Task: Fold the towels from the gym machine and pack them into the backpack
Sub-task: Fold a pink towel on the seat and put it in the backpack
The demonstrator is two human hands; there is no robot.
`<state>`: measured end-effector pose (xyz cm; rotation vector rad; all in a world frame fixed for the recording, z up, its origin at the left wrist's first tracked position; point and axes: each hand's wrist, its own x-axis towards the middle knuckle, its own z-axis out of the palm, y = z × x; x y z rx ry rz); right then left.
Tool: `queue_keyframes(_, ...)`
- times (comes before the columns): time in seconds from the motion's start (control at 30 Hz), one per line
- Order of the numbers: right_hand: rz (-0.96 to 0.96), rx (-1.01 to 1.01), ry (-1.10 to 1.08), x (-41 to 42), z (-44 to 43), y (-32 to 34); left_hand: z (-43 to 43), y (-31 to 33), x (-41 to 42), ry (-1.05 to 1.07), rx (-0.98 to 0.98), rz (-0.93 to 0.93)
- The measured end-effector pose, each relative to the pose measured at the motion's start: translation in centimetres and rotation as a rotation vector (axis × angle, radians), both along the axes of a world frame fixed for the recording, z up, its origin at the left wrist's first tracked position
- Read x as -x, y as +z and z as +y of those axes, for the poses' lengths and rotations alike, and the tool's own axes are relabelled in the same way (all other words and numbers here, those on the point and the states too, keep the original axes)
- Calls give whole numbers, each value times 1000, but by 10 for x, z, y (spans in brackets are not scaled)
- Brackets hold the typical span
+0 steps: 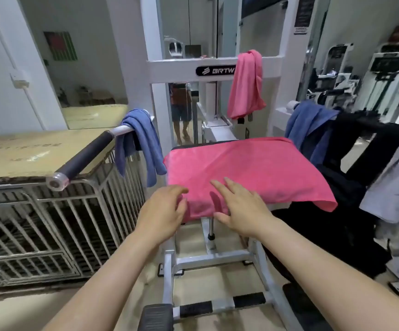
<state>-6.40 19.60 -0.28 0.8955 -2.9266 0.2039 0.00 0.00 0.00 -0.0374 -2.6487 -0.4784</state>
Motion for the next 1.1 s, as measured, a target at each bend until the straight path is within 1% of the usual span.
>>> queue_keyframes(0.07, 22, 44, -18, 26, -16, 3, -15, -2, 27, -4, -35, -26)
queue_keyframes(0.1, 53, 62, -29, 40, -22, 7, -22, -5, 42, -9, -16, -26)
queue_keyframes(0.17, 45, 92, -78, 69, -33, 16, -30, -6, 66, 7, 65, -70)
queue_keyframes(0.23, 15, 77, -140, 95, -45, 20, -36, -4, 91, 42, 124, -99)
queue_keyframes(0.33, 22, 21, -214, 127, -61, 20, -40, 2, 133, 174, 173, -186)
queue_keyframes(0.4, 47, 15, -188, 148, -69, 26, -41, 5, 157, 237, 191, -172)
queue_keyframes(0.47, 93, 9, -98, 173, -71, 33, -45, 8, 180, 259, 187, -138)
queue_keyframes(0.6, 11, 73, 24, 218, -70, 37, -61, 16, 222, 219, 28, -156)
queue_keyframes(0.67, -23, 67, 95, 242, -72, 43, -69, 20, 237, 217, -61, -204)
queue_keyframes(0.73, -110, 50, 178, 266, -78, 50, -75, 24, 248, 239, -150, -272)
queue_keyframes(0.8, -212, 41, 247, 288, -85, 52, -79, 26, 257, 279, -194, -307)
queue_keyframes(0.87, -240, 34, 327, 301, -94, 49, -83, 24, 260, 323, -131, -255)
queue_keyframes(0.93, -196, 77, 405, 308, -103, 46, -84, 19, 262, 401, -3, -115)
queue_keyframes(0.97, -185, 115, 430, 312, -106, 45, -86, 17, 263, 448, 25, -45)
queue_keyframes(1.03, -199, 149, 450, 321, -113, 44, -95, 15, 262, 535, -12, 44)
queue_keyframes(1.1, -168, 145, 441, 331, -119, 40, -107, 20, 257, 621, -60, 35)
